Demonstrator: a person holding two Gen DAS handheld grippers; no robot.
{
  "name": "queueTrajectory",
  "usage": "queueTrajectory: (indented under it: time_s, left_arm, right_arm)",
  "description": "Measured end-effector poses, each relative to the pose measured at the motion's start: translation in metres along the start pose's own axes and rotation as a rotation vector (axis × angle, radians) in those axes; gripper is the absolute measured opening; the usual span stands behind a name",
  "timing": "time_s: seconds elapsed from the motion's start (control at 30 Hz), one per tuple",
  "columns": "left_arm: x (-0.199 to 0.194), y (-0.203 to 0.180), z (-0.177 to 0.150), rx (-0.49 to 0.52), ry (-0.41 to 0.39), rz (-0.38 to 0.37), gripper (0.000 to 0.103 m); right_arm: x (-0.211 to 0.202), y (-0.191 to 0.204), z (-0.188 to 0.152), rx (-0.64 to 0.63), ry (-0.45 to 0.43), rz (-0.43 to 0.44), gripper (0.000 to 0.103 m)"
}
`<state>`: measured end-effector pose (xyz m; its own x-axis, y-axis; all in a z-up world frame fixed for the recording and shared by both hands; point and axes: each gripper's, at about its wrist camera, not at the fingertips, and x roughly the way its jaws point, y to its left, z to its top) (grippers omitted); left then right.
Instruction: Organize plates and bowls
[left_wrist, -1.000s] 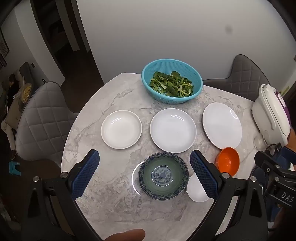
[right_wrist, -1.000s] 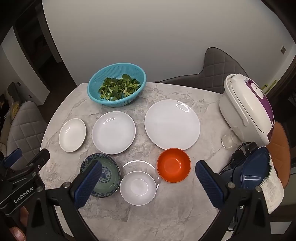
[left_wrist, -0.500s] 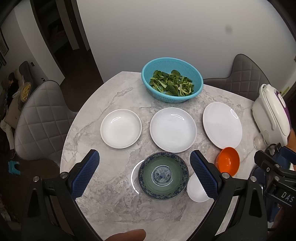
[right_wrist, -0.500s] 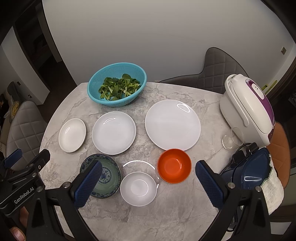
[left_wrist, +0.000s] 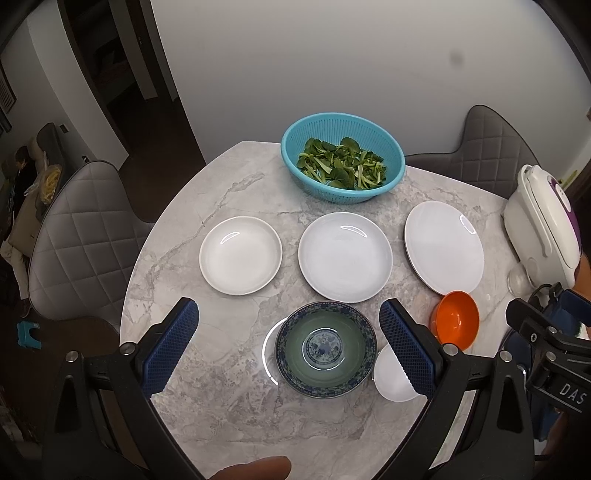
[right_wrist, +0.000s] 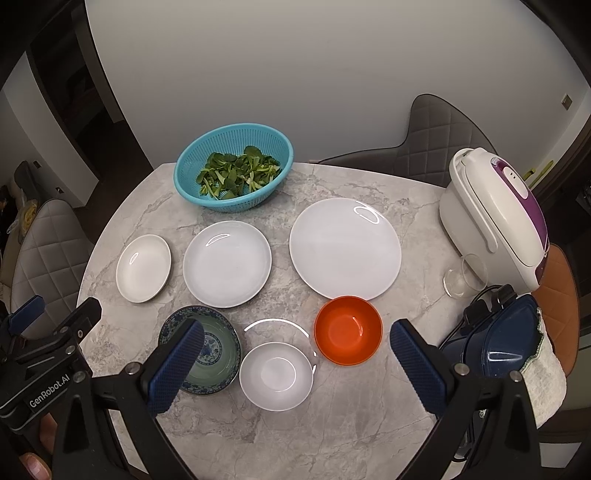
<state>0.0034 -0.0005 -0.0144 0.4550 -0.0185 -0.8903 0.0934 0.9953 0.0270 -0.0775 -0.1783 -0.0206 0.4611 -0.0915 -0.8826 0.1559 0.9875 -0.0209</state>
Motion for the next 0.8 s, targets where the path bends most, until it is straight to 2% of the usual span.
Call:
queueTrajectory:
  time_s: [0.8]
  left_arm:
    - [0.0055, 0.0008, 0.0024, -0.003, 0.007, 0.000, 0.099]
  right_arm:
    - [0.0011, -0.0002, 0.0037, -0.001, 0.000, -0.004, 0.103]
